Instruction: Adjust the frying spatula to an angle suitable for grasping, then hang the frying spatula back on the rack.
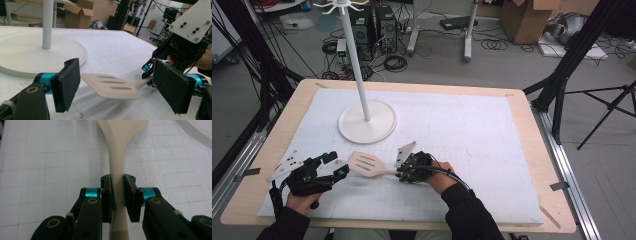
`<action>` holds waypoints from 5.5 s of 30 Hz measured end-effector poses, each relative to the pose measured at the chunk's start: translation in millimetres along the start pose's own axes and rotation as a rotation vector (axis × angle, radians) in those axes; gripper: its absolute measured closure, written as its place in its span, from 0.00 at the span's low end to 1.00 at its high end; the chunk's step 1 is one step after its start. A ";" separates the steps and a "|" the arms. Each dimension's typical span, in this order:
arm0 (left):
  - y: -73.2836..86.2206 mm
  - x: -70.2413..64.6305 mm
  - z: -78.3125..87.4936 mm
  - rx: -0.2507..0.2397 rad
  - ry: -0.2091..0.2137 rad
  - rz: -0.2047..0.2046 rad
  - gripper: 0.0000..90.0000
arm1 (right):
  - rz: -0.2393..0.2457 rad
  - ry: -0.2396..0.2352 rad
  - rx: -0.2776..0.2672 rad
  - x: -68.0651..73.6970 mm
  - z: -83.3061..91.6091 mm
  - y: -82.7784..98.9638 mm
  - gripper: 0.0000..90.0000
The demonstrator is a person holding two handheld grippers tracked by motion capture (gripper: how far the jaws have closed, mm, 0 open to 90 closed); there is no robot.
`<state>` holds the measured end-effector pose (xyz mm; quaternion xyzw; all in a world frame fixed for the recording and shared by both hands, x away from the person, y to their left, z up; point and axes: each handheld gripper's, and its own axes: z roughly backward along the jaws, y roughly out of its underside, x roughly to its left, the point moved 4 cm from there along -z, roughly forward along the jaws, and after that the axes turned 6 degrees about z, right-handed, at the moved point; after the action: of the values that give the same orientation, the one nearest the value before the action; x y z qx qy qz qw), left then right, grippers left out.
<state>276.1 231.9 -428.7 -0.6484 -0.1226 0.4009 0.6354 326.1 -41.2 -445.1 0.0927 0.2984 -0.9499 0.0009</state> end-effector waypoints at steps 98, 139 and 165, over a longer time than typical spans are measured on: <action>1.3 -1.3 -0.6 0.011 0.000 0.016 0.28 | -0.727 0.558 -0.031 -30.2 38.2 99.0 0.97; -1.5 -5.4 4.1 0.004 0.017 0.002 0.27 | -0.635 0.645 -0.370 30.3 150.7 154.9 0.19; -15.3 -26.5 -9.2 0.015 0.082 -0.048 0.19 | -0.624 0.663 -0.323 40.0 151.0 157.8 0.19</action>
<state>270.4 209.9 -406.1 -0.6564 -0.1091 0.3596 0.6541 269.3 -254.4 -420.2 0.2952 0.4400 -0.7655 -0.3650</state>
